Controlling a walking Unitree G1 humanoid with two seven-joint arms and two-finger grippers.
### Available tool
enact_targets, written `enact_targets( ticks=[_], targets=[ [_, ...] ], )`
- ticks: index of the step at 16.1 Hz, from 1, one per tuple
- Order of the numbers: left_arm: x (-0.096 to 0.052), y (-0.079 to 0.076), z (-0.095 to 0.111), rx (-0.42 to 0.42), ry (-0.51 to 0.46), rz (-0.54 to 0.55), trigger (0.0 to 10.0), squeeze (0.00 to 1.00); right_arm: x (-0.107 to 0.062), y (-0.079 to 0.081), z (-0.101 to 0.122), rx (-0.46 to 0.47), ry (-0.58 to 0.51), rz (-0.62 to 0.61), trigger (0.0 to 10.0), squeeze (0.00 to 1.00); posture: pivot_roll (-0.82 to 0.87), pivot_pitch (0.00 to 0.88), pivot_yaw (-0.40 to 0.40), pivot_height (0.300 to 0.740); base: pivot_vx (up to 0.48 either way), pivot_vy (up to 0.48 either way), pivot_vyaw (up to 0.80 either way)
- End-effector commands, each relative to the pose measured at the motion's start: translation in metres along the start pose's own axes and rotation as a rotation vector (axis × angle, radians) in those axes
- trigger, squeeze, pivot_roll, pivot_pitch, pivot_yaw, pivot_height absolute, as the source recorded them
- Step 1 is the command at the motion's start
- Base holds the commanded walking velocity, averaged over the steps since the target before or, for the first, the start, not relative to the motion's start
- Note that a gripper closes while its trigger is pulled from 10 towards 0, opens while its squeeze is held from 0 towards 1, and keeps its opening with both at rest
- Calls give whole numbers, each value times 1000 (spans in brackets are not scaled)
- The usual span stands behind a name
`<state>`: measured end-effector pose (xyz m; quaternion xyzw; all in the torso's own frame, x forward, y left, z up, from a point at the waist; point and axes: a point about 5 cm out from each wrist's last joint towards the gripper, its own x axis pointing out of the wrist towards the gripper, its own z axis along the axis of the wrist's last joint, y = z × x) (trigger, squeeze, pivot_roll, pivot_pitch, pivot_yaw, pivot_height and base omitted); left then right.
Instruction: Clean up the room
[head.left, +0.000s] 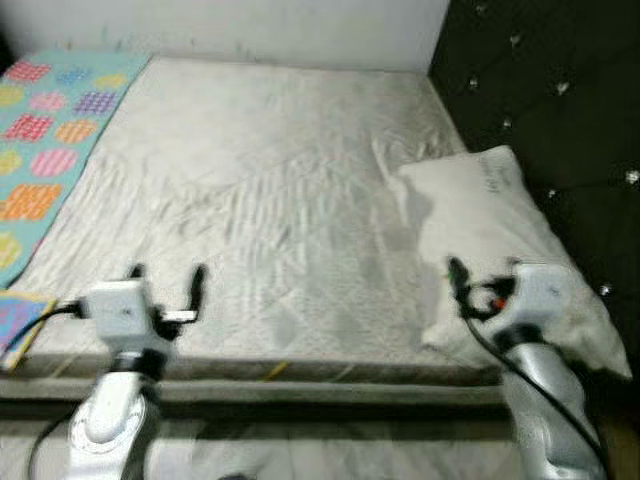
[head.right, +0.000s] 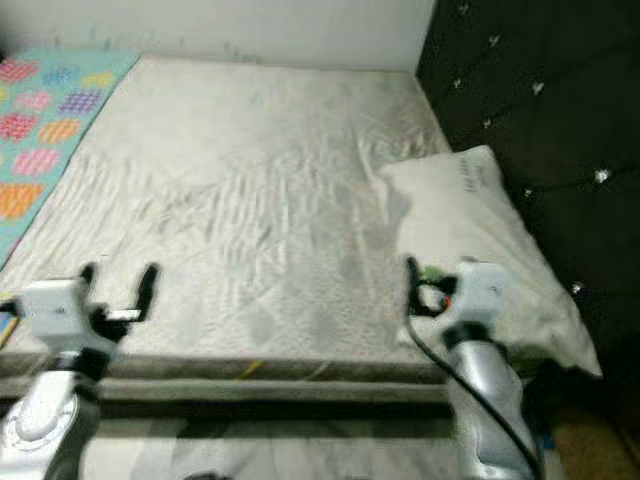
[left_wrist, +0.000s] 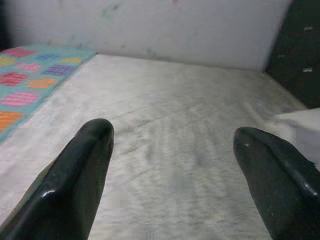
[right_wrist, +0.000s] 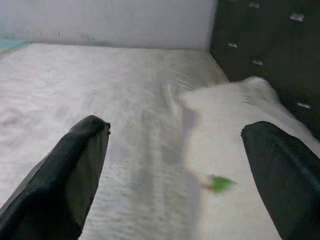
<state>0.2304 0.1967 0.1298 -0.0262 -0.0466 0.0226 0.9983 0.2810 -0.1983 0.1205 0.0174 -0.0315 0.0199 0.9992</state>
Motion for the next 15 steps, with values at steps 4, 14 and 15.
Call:
enact_targets(
  ticks=[4, 14, 15],
  targets=[
    [1, -7, 1, -18, -6, -48, 10000, 0, -2, -8, 0, -17, 0, -24, 10000, 0, -11, 119, -32, 740, 0, 98, 0],
    [1, -11, 2, -39, -10, -96, 10000, 0, 0, -8, 0, -21, -4, -25, 10000, 0, -12, 113, -30, 740, 73, 0, 0],
    [1, -11, 2, -39, -10, -98, 10000, 0, 0, -8, 0, -21, -4, -26, 10000, 0, -13, 113, -30, 740, 255, 0, 0]
  ],
)
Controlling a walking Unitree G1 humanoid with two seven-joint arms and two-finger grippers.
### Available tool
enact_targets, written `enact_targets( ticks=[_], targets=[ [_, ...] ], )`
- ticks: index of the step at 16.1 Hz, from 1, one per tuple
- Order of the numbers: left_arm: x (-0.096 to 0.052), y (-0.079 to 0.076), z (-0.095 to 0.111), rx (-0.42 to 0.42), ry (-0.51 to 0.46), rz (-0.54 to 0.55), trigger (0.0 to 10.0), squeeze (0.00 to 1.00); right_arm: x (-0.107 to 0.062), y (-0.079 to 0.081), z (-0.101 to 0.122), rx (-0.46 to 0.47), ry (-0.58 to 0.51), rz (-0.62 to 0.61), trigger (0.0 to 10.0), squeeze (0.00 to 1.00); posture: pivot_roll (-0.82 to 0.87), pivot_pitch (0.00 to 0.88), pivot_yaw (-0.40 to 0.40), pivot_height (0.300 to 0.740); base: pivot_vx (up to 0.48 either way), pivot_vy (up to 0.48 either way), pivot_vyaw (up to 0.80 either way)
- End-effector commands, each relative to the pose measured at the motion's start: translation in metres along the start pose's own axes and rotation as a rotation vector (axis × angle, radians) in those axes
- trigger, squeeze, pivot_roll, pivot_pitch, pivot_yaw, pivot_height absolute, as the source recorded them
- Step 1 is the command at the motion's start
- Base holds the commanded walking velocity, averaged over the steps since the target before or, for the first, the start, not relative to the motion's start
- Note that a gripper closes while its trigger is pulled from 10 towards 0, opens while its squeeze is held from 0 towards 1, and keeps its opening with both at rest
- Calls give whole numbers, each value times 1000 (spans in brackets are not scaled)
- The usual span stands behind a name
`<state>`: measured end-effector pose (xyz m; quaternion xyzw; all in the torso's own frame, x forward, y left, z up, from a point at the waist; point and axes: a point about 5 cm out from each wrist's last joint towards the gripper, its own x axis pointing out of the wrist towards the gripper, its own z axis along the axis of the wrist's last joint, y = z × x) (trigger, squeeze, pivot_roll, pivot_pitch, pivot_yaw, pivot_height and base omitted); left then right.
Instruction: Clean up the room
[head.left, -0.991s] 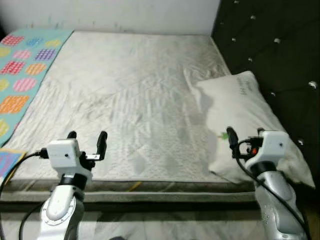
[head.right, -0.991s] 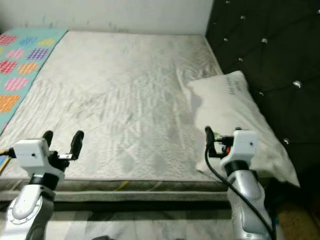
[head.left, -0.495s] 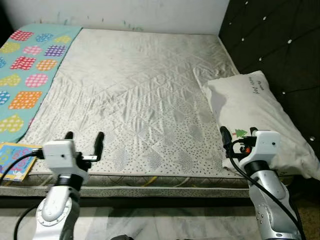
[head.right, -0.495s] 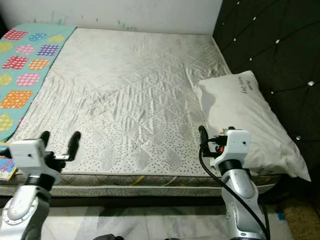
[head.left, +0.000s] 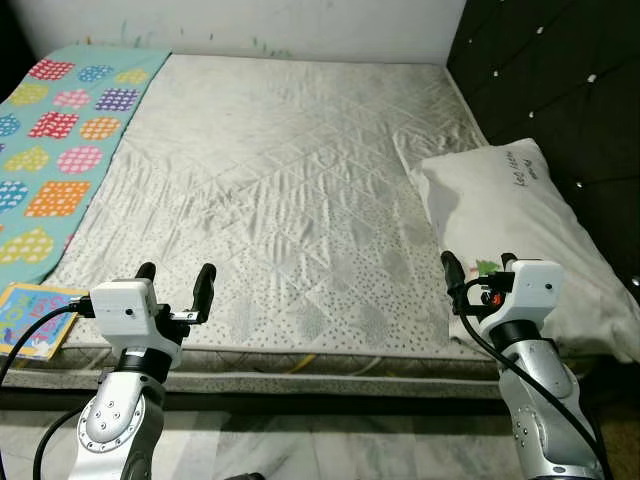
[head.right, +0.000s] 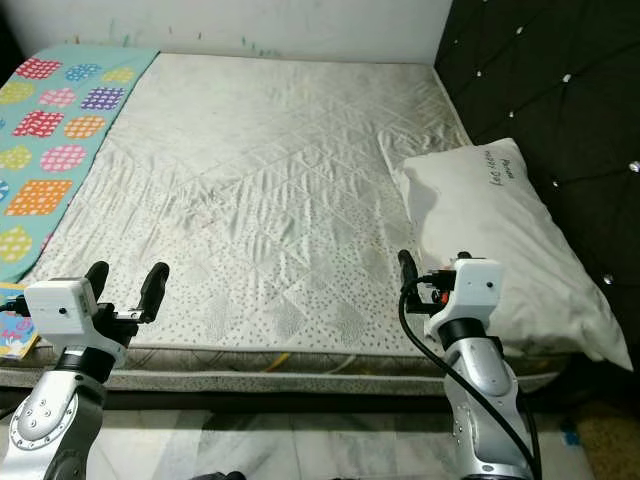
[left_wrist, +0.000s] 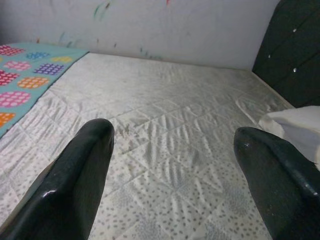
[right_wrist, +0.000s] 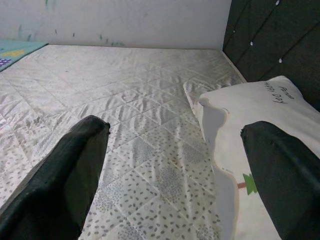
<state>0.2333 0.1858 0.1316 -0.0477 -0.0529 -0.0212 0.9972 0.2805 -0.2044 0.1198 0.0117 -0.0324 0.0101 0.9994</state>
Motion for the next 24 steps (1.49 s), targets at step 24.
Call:
enact_targets(
  ticks=[24],
  targets=[
    [1, -1, 0, 18, 5, -25, 10000, 0, 2, -2, -3, 11, -1, -26, 10000, 0, -9, 107, -27, 740, 241, 0, -83]
  ],
)
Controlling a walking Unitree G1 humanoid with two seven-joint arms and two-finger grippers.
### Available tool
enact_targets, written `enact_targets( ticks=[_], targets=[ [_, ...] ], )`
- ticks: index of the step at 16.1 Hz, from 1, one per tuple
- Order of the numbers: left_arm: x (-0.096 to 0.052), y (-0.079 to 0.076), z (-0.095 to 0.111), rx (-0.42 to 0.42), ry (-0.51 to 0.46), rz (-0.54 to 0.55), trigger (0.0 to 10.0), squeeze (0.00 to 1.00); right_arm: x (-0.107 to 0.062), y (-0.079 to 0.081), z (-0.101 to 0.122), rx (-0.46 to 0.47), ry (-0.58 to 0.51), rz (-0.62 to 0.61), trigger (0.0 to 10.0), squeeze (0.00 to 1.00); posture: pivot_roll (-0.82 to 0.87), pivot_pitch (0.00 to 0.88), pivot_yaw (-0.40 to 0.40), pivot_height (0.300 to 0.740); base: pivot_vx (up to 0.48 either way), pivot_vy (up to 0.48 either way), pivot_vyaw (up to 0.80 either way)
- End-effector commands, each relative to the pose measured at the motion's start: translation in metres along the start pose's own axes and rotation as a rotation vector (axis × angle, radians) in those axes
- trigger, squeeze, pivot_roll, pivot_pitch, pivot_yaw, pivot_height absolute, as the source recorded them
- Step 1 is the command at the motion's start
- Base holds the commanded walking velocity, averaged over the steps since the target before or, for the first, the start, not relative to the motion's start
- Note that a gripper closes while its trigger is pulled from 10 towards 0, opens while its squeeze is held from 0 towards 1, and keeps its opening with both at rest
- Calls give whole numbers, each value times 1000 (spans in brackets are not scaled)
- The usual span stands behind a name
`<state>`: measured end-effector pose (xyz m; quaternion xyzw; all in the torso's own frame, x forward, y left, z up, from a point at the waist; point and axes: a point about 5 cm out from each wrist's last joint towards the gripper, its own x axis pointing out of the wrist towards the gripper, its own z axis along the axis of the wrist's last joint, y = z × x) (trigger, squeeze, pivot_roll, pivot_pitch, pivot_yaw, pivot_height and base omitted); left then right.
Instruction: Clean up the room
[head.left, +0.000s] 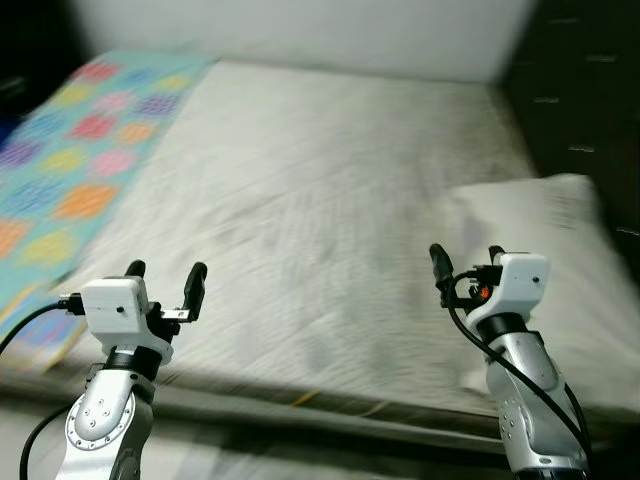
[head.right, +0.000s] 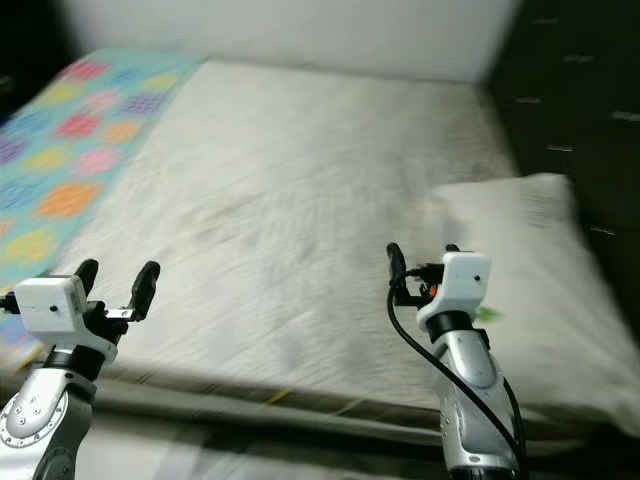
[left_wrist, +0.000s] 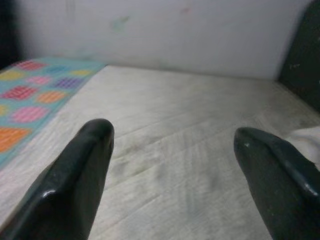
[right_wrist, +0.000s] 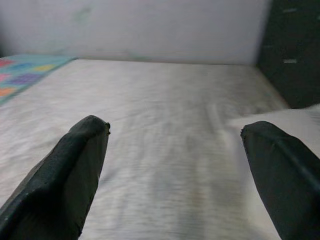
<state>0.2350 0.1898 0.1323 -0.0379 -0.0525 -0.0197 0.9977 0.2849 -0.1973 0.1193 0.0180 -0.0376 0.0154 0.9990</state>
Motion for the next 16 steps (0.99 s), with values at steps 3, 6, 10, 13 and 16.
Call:
enact_targets(
  ticks=[3, 6, 10, 13, 16],
  targets=[
    [0, -5, -3, 5, 13, 3, 10000, 0, -2, -9, -2, -10, 10, -33, 10000, 0, -7, 103, -28, 740, 181, 0, -133],
    [2, -2, -4, 3, 24, 34, 10000, 0, -2, -8, -3, -15, 10, -30, 10000, 0, -4, 102, -29, 740, 0, 0, 0],
    [2, -3, -4, -9, 22, 21, 10000, 0, -2, -8, -4, -17, 11, -31, 10000, 0, -3, 104, -28, 740, 0, 0, 0],
    [2, -3, -4, -14, 21, 17, 10000, 0, -2, -8, -4, -20, 11, -30, 10000, 0, -6, 108, -27, 740, 0, 304, 0],
    [2, -3, -3, -15, 21, 19, 10000, 0, -2, -9, -4, -23, 12, -32, 10000, 0, -6, 110, -29, 740, 0, 344, 0]
  ],
)
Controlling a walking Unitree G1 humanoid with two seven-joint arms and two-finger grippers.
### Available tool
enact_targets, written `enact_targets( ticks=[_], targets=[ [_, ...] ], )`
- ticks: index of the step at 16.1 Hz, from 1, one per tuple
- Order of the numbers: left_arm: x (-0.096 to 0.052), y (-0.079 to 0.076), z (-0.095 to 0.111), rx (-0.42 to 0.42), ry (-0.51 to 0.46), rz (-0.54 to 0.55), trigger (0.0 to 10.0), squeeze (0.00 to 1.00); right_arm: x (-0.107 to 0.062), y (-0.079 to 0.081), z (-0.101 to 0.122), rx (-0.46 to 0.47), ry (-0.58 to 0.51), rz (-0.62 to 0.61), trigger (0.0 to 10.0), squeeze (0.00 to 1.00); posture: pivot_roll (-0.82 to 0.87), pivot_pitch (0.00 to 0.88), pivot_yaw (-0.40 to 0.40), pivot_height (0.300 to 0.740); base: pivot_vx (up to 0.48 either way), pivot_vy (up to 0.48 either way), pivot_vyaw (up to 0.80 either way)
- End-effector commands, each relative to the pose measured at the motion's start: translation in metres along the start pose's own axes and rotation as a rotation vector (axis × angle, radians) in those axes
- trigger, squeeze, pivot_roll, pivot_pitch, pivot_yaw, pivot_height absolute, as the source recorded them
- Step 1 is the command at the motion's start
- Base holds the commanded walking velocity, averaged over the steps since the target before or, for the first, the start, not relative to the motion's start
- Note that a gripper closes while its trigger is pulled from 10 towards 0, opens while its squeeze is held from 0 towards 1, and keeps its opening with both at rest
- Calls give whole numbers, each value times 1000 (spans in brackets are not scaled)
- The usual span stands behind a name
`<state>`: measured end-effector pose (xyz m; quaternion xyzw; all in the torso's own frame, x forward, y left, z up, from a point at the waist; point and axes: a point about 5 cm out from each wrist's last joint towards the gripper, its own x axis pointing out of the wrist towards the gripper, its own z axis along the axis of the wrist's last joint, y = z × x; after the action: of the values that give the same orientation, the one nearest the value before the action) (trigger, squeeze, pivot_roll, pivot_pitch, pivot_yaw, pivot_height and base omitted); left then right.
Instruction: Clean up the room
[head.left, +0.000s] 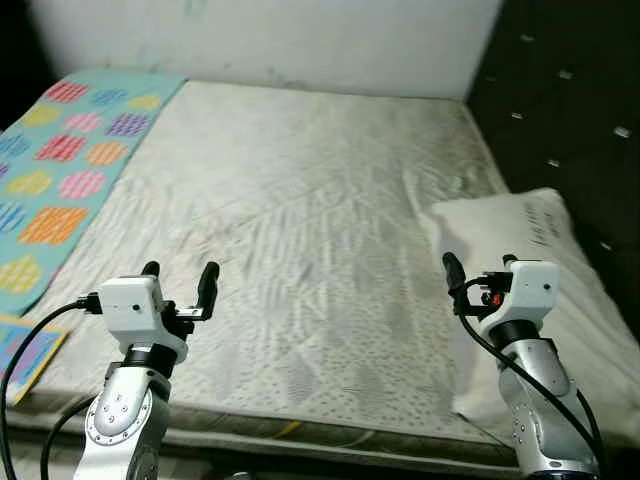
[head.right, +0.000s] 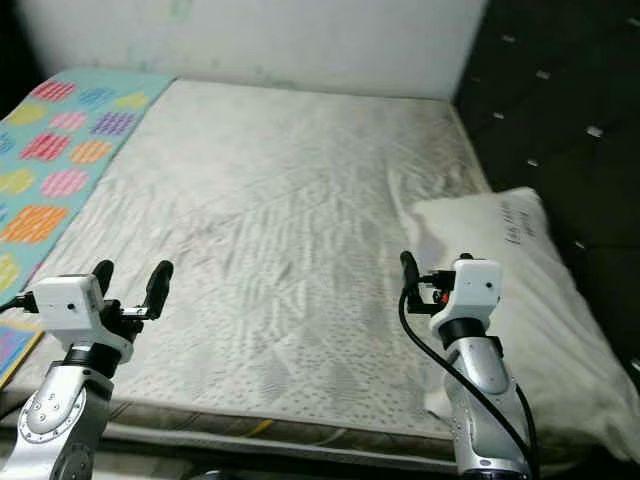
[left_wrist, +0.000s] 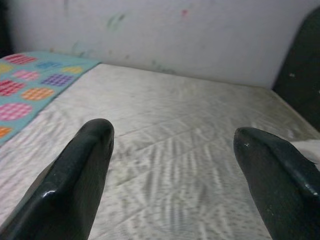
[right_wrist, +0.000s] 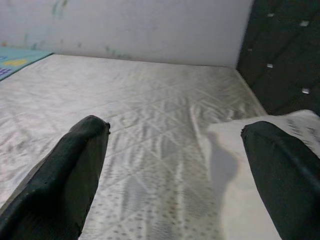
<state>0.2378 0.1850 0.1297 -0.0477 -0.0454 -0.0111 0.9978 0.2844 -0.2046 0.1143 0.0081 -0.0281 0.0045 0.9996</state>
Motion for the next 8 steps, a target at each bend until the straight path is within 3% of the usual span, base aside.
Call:
enact_targets(
  ticks=[1, 8],
  targets=[
    [0, 1, 0, 4, 8, 1, 10000, 0, 0, -1, 0, -2, -6, -11, 10000, 0, -5, 111, -29, 740, 0, 352, 0],
    [0, 1, 0, 4, 9, -5, 10000, 0, -1, -1, -1, 2, -5, -11, 10000, 0, -7, 110, -24, 740, 0, 391, 0]
  ],
)
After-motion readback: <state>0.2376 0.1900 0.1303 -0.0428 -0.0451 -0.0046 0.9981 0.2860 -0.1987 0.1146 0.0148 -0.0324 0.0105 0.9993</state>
